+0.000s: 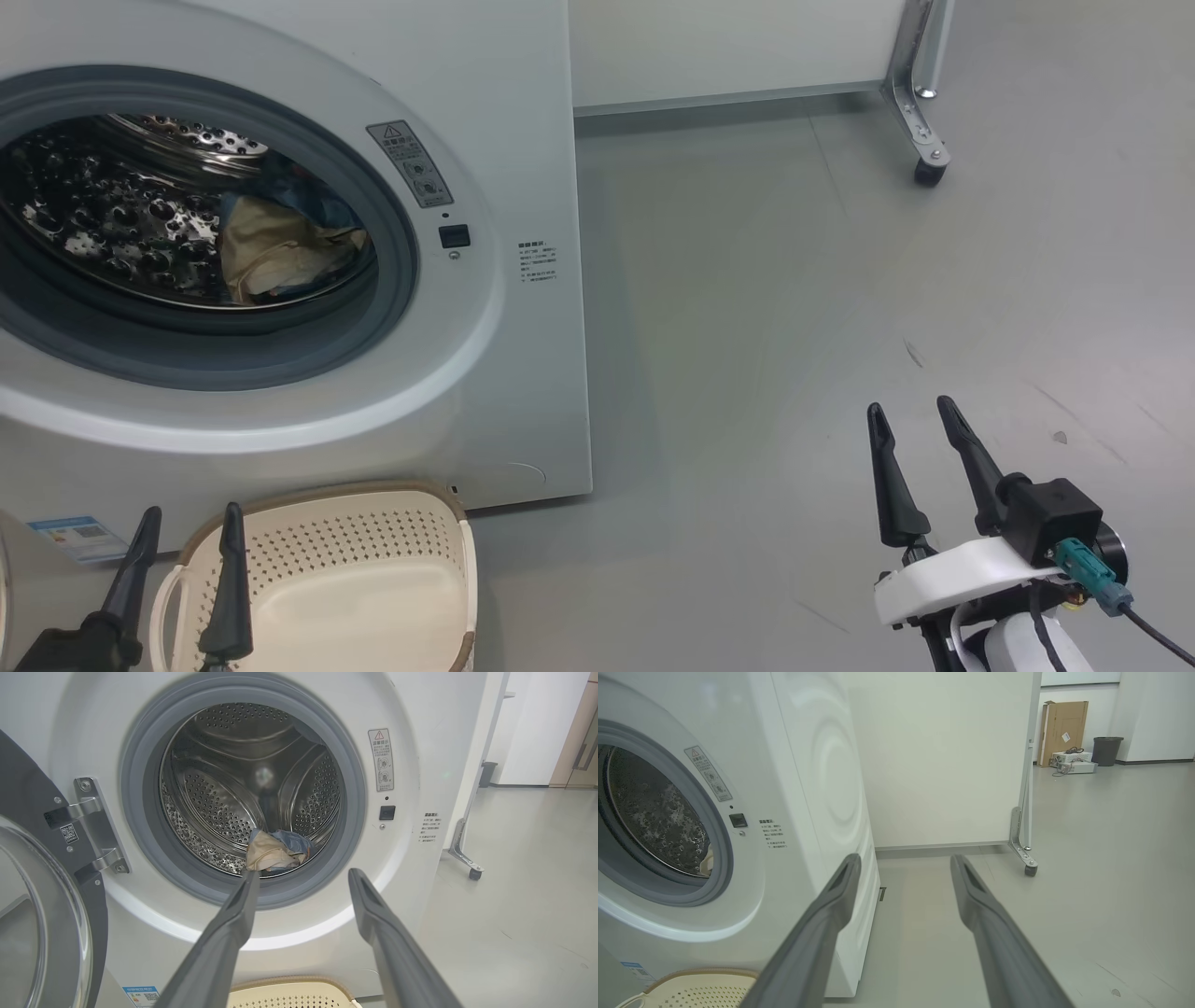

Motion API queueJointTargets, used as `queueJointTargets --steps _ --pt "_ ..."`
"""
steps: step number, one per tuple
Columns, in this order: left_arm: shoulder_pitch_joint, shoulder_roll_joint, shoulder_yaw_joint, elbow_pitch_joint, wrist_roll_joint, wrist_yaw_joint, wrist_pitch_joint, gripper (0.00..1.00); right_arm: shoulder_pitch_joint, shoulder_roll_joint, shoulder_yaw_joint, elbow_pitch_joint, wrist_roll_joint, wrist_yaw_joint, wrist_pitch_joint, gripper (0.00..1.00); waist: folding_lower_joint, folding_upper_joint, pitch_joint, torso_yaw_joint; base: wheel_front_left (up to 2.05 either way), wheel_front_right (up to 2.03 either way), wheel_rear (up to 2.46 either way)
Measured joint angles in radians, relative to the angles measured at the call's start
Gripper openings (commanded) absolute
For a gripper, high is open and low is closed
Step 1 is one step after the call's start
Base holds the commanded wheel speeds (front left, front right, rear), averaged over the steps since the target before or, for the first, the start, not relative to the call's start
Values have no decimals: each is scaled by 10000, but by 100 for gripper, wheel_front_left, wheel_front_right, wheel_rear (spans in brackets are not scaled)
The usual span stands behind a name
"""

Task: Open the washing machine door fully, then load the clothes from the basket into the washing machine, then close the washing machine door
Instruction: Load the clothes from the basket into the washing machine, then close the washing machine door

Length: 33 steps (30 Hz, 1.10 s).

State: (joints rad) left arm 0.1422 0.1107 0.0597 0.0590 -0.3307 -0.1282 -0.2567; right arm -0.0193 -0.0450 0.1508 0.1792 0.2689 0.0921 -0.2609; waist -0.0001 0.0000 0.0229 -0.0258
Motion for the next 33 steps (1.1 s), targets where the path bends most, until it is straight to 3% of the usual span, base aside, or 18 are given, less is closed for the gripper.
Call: queueJointTargets --steps 33 --pt "421 -324 234 -692 259 0 -2 100 293 13 192 -127 -88 -63 0 100 0 0 -185 223 -7 7 0"
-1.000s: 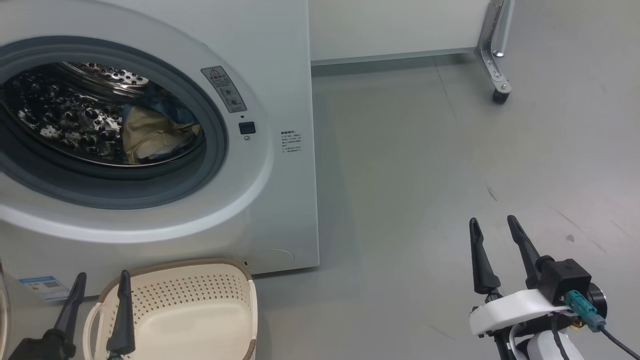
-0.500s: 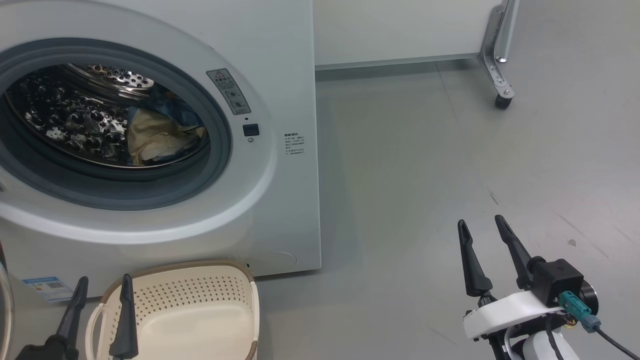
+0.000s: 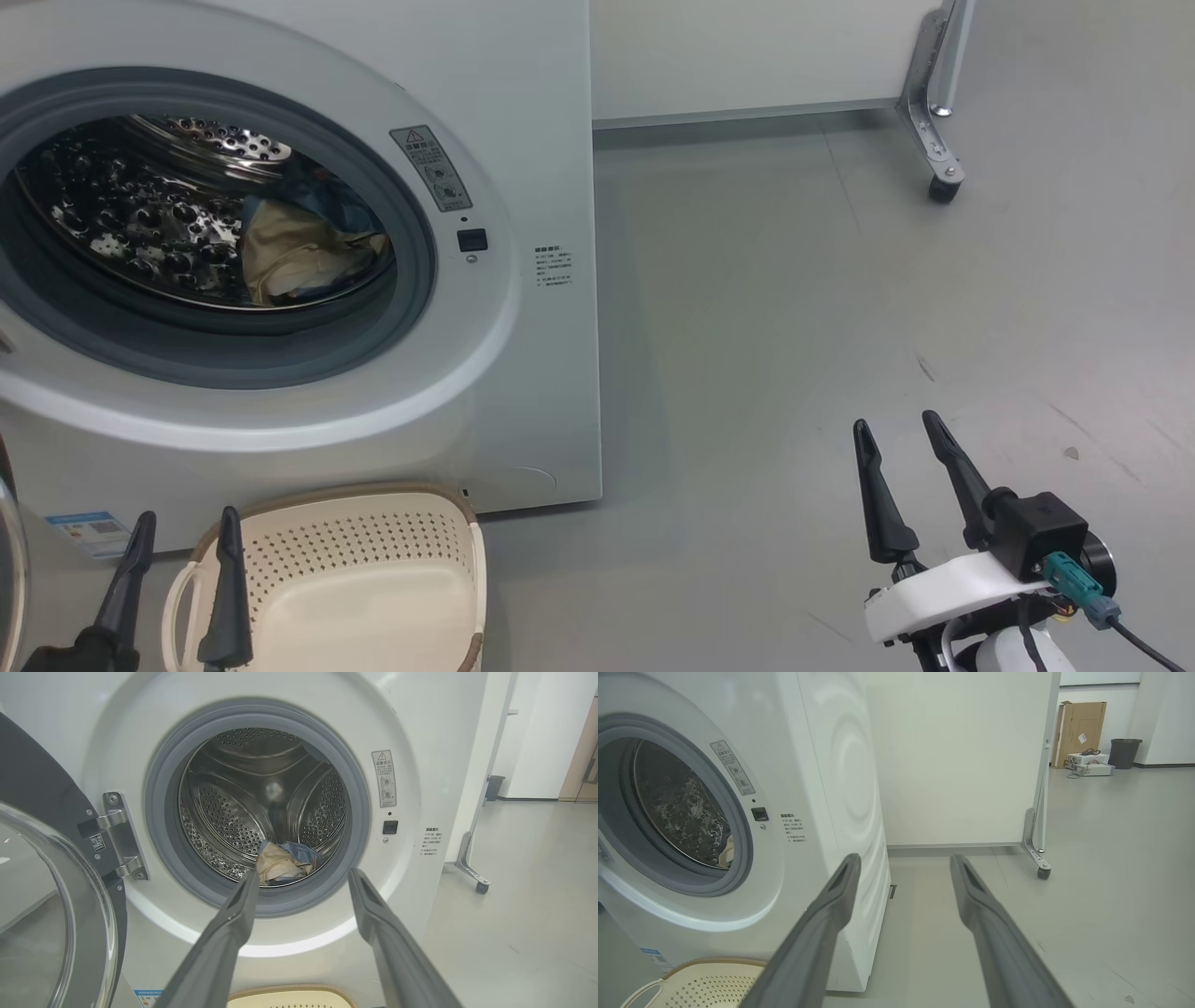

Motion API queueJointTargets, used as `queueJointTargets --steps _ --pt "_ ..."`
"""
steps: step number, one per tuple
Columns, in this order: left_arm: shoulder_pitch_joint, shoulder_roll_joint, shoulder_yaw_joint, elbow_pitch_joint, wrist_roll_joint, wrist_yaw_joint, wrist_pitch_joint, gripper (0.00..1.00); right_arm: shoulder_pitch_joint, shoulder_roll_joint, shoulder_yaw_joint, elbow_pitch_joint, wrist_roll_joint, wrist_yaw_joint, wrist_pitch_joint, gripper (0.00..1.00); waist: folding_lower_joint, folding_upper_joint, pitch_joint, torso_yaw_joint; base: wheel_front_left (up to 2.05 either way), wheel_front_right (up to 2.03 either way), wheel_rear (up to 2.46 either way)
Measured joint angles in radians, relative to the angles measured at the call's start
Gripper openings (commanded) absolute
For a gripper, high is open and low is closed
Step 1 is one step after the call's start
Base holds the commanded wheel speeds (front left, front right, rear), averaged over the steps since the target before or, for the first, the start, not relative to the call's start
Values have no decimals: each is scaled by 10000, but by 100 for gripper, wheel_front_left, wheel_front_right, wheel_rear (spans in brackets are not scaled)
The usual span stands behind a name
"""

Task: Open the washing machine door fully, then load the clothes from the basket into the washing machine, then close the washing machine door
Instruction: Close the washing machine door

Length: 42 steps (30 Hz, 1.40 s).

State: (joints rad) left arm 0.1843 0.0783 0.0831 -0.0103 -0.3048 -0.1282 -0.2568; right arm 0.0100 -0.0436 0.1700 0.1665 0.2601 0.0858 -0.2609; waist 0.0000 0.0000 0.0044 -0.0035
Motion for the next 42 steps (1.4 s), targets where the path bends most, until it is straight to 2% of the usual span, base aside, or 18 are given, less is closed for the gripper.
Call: queueJointTargets --steps 18,42 --pt "4 -58 31 -52 176 0 2 100 0 0 -10 -38 21 -8 0 100 0 0 177 23 -80 80 0" --pt "0 -198 125 -84 173 0 0 100 8 0 -44 -33 35 -10 0 100 0 0 251 430 -105 105 0"
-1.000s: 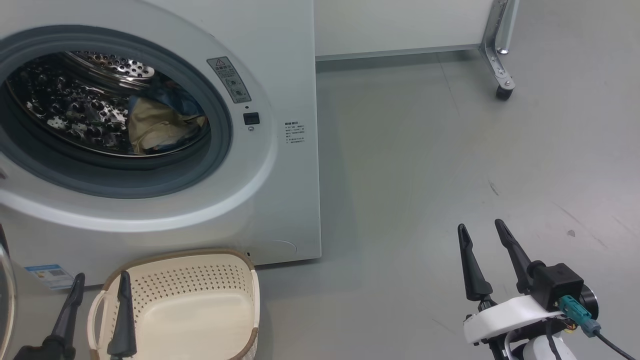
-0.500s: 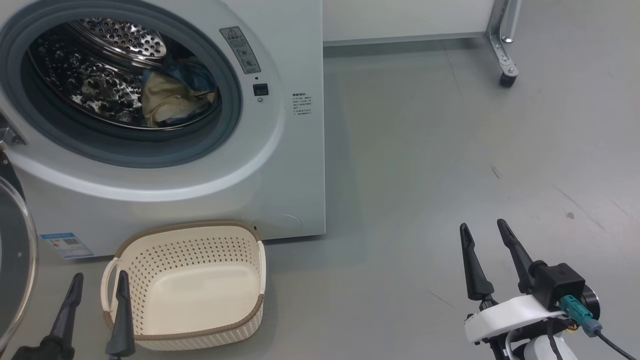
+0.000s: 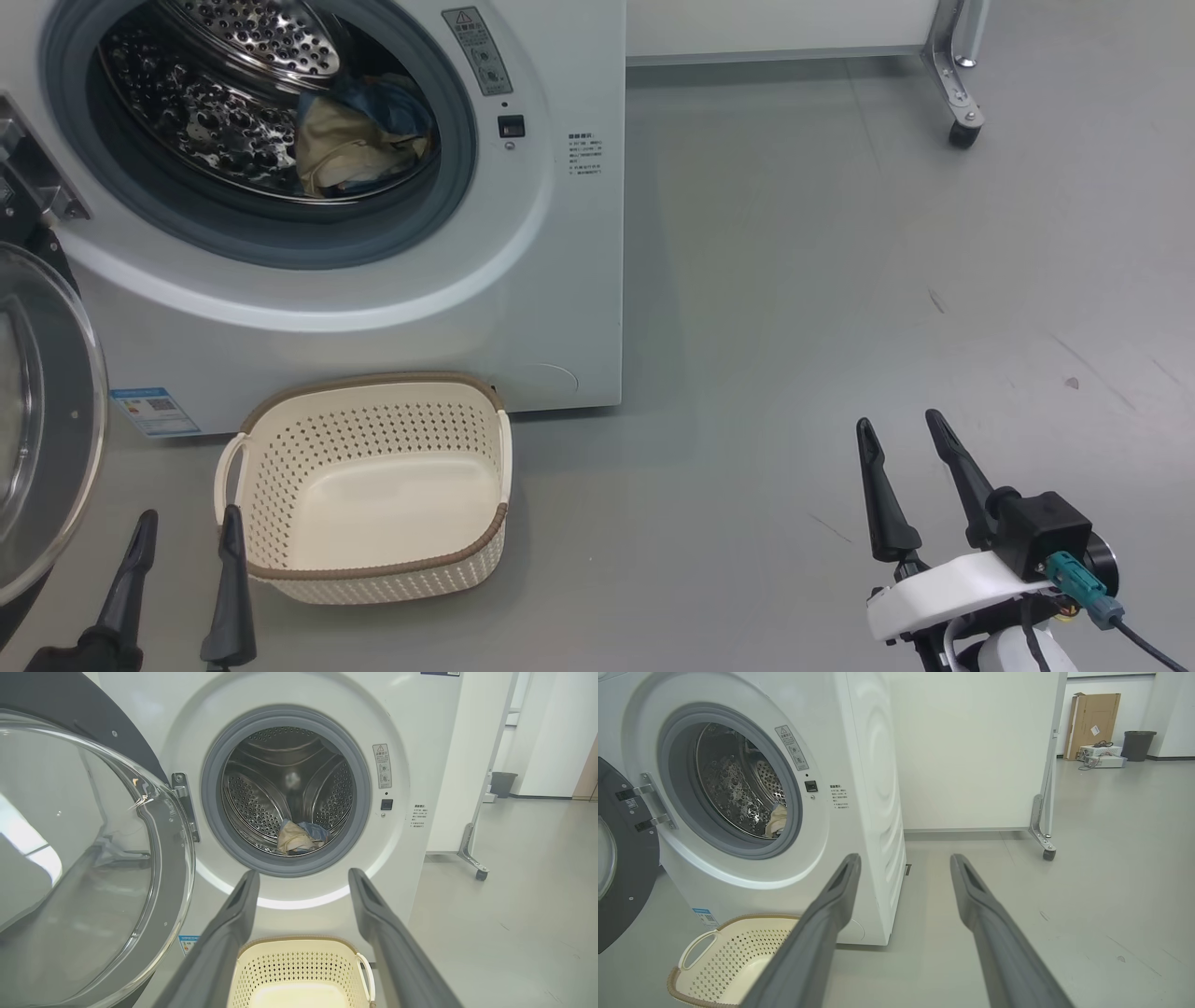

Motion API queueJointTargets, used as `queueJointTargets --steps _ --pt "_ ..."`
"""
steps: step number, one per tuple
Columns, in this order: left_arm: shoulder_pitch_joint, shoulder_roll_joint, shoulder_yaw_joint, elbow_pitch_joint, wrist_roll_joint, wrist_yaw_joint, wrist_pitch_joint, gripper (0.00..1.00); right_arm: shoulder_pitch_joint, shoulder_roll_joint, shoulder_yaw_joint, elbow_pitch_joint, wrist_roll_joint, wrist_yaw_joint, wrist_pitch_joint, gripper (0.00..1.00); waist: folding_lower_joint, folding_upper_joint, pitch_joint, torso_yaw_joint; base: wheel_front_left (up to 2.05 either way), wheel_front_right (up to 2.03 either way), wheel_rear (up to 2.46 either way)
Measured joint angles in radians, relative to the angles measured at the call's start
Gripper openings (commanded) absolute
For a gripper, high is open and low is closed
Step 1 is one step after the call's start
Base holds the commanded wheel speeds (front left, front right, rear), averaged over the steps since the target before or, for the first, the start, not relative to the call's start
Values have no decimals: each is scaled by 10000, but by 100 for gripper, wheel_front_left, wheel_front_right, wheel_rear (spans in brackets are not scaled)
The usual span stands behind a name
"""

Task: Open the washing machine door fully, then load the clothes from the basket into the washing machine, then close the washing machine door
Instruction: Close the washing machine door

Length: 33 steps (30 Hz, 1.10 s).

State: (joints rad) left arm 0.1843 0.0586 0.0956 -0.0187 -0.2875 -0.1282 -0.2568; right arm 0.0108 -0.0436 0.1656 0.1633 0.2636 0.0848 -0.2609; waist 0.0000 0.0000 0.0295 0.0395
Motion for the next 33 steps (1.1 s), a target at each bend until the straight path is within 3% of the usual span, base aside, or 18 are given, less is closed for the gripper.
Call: queueJointTargets --steps 22,33 --pt "5 -50 -19 125 -107 0 2 100 14 2 -25 29 71 2 0 100 0 0 -144 217 -19 19 0" --pt "4 -79 -13 414 -100 0 0 100 212 2 -115 -79 58 6 0 100 0 0 -188 816 0 0 0"
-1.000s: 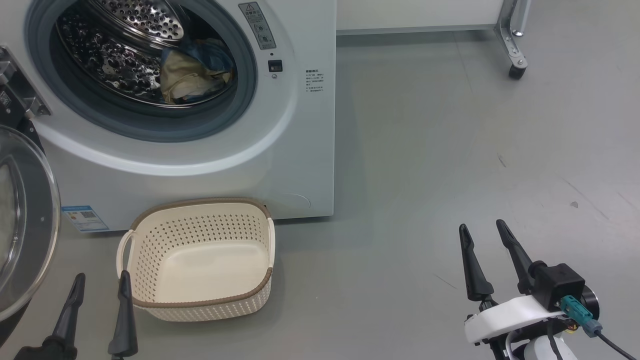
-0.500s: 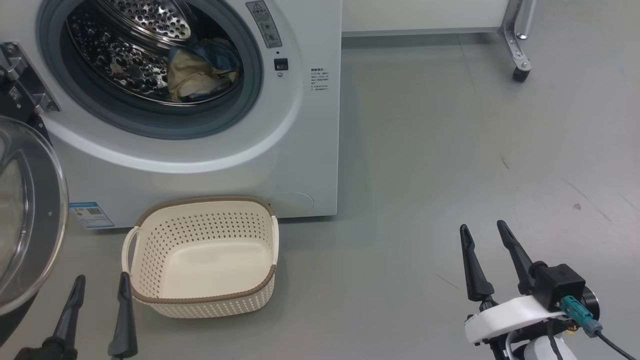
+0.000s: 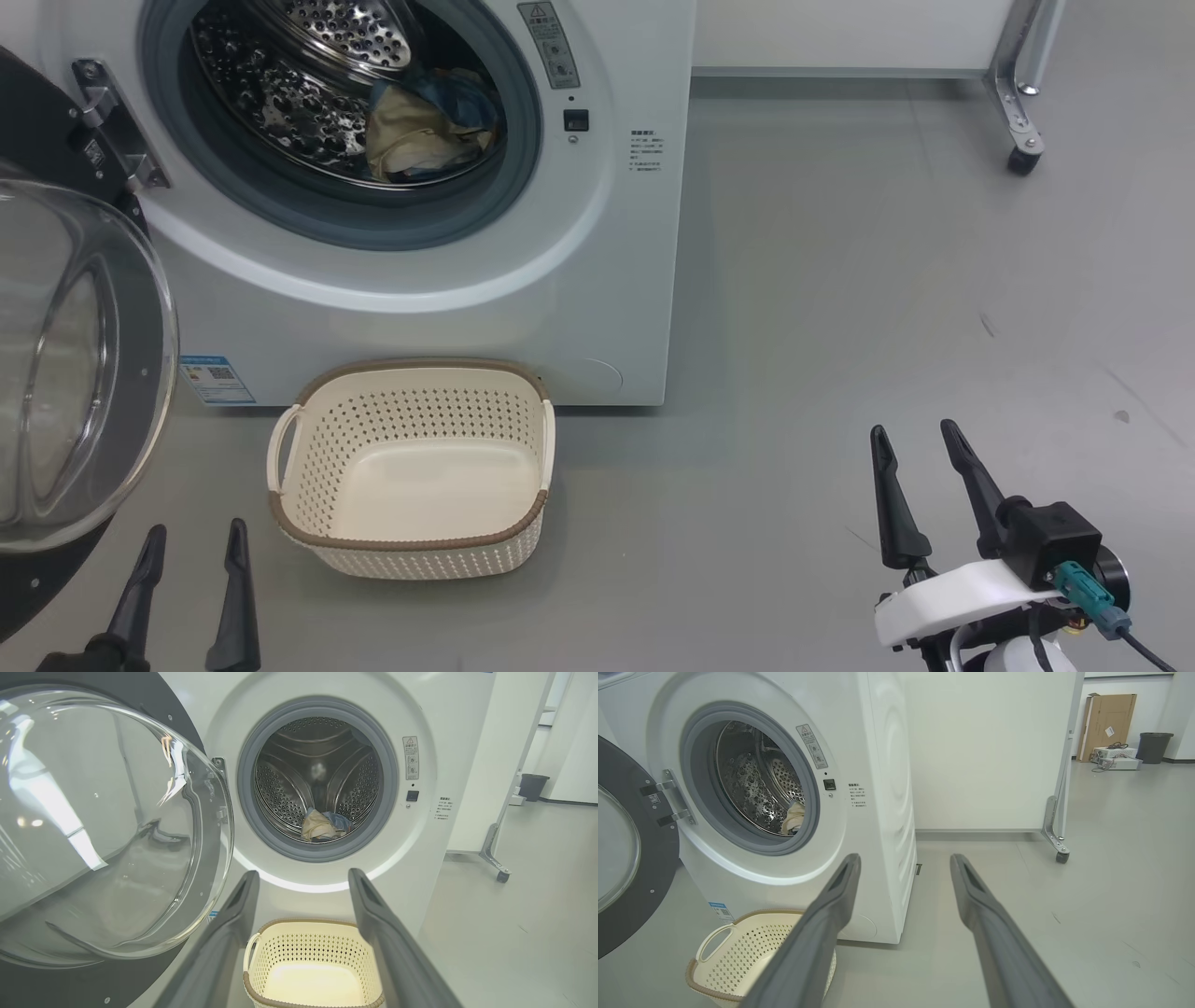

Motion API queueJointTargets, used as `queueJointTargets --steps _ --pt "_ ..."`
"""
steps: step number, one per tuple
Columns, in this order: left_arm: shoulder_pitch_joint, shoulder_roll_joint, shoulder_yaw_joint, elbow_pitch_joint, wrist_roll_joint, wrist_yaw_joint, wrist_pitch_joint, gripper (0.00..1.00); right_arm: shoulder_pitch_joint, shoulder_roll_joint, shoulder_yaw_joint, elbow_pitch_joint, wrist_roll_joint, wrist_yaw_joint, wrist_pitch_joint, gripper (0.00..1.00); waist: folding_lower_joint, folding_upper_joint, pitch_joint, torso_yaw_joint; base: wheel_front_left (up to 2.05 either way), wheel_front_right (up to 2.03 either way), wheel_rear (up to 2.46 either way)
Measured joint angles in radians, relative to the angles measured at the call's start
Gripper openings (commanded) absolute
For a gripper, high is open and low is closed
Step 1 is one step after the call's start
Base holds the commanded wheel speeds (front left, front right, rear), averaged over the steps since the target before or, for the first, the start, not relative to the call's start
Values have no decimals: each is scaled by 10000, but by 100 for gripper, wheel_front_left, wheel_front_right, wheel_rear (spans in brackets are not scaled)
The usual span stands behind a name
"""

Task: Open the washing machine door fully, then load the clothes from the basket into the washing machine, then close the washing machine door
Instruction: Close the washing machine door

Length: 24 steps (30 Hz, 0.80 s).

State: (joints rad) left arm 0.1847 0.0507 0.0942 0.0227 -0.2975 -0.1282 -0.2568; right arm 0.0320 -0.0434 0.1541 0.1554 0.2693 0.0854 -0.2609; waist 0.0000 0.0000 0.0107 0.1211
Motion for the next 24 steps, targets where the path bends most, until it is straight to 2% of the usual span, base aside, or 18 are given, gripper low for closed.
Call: queueJointTargets --steps 24 --pt "-35 -46 510 399 -2 107 2 100 7 0 169 -81 -257 94 0 100 0 0 25 2504 0 0 0"
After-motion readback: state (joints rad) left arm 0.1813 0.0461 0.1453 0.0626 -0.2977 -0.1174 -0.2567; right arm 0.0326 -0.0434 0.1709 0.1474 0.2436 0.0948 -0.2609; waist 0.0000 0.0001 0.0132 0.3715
